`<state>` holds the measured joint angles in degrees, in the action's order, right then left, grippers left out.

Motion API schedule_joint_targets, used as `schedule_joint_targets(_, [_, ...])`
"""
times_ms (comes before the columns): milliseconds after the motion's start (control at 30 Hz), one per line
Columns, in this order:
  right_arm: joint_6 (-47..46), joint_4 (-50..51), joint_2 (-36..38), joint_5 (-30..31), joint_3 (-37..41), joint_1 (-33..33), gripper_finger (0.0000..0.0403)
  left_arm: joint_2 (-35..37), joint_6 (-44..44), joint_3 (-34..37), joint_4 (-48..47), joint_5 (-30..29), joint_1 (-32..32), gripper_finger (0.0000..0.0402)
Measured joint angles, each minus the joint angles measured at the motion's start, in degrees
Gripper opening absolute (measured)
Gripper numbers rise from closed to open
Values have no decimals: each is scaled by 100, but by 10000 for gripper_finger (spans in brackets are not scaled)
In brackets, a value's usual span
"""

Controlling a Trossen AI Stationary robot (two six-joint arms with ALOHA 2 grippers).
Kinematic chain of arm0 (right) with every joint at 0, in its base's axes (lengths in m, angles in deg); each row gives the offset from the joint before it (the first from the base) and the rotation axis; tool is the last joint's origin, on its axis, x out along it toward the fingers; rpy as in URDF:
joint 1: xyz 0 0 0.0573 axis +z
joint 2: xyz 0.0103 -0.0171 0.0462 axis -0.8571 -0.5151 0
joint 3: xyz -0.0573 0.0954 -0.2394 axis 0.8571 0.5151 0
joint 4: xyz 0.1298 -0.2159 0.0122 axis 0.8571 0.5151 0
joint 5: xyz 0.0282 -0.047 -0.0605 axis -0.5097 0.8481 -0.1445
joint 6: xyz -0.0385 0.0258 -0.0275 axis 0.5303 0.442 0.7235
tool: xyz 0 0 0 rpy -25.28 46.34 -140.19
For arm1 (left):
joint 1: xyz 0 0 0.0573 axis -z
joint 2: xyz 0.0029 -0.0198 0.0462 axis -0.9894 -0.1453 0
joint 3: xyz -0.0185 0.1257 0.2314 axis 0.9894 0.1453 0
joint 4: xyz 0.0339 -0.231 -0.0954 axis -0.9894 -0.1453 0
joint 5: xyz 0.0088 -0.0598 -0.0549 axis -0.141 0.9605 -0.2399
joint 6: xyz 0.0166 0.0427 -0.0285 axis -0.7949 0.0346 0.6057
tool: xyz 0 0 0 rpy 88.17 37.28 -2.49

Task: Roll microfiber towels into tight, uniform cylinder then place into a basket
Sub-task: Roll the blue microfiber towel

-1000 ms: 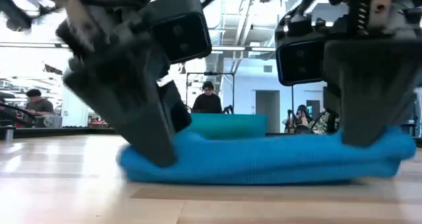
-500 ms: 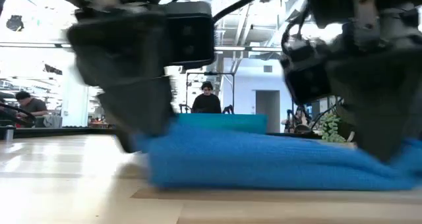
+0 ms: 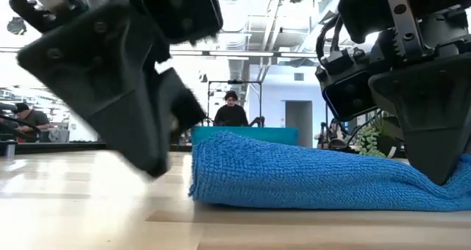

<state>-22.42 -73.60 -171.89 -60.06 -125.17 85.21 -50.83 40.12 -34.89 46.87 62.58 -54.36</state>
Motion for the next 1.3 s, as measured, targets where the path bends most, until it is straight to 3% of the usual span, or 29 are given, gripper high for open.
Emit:
schedule_joint_targets(167, [34, 0, -4, 93, 4, 0, 18, 521, -969, -4, -499, -1742, 490, 34])
schedule_joint_targets(267, [48, 0, -9, 109, 7, 0, 22, 620, -1584, -17, 37, -2208, 797, 34])
schedule_joint_targets(367, [51, 0, -11, 127, 7, 0, 19, 510, -2105, -20, 490, -2244, 906, 34])
schedule_joint_targets(533, [148, -70, -17, 197, 14, 3, 18, 106, -2008, -137, 769, -2295, 637, 34])
schedule_joint_targets(767, [157, -96, -22, 253, 11, -2, 21, -522, -2200, -796, 714, -1896, 584, 34])
schedule_joint_targets(1100, [203, -101, -22, 220, 13, -4, 24, -698, -1546, -997, -127, -2816, 299, 34])
schedule_joint_targets(1300, [333, -122, -24, 212, 15, -4, 20, -704, -1390, -992, -351, -2802, 188, 34])
